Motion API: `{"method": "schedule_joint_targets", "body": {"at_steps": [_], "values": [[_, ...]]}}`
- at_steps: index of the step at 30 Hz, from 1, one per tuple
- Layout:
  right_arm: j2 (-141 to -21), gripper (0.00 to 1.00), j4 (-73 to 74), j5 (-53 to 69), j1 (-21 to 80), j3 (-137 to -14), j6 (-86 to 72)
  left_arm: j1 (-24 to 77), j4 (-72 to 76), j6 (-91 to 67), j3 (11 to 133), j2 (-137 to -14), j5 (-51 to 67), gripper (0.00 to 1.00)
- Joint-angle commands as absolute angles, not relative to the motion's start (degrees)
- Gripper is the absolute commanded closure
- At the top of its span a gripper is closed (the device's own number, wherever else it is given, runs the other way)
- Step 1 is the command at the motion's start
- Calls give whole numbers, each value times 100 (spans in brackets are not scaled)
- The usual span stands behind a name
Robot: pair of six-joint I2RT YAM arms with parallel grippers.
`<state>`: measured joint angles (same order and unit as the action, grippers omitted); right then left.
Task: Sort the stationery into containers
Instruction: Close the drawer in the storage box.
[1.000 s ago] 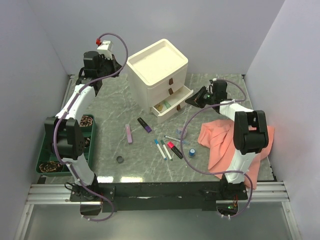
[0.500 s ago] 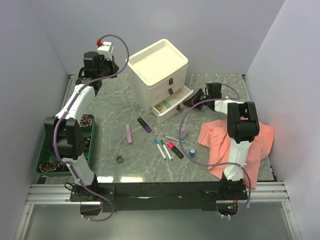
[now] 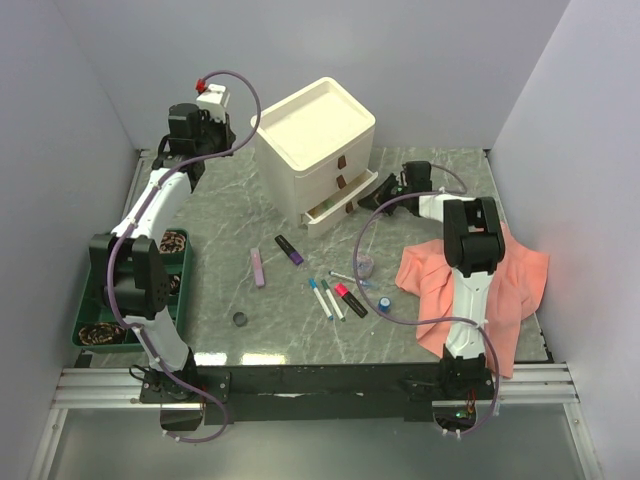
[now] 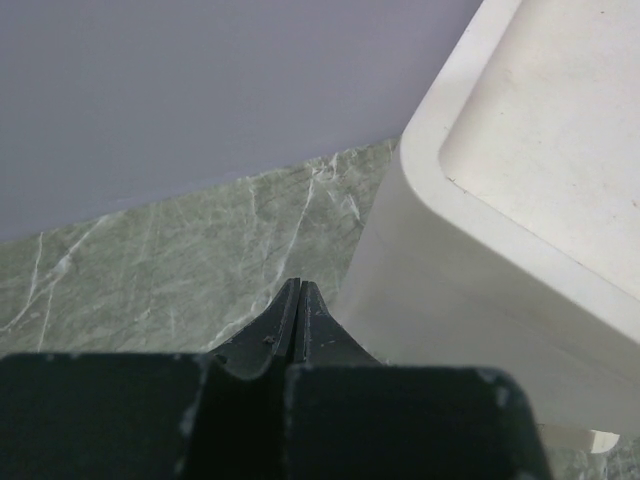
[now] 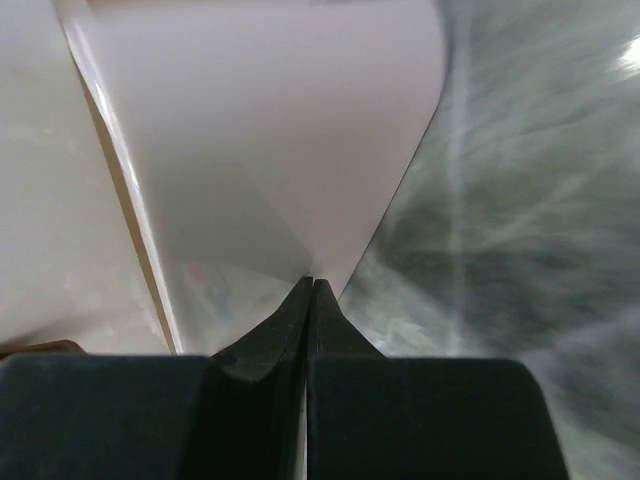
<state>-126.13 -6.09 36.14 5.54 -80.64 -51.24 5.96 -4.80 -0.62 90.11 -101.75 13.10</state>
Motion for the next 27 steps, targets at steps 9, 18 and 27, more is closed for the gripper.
{"method": "schedule_joint_targets", "body": {"at_steps": [9, 18, 27], "values": [[-12709, 100, -984, 3568, 1055, -8631, -5467, 808, -316, 123, 9237, -10292, 1362, 99], [-12691, 100, -1204, 3498, 1081, -8464, -5537, 817, -360, 132, 9176, -10213, 1327, 99], [-12788, 100, -1274, 3454, 1230, -8684, -5581, 817, -387, 193, 8939, -10029, 1187, 99]]}}
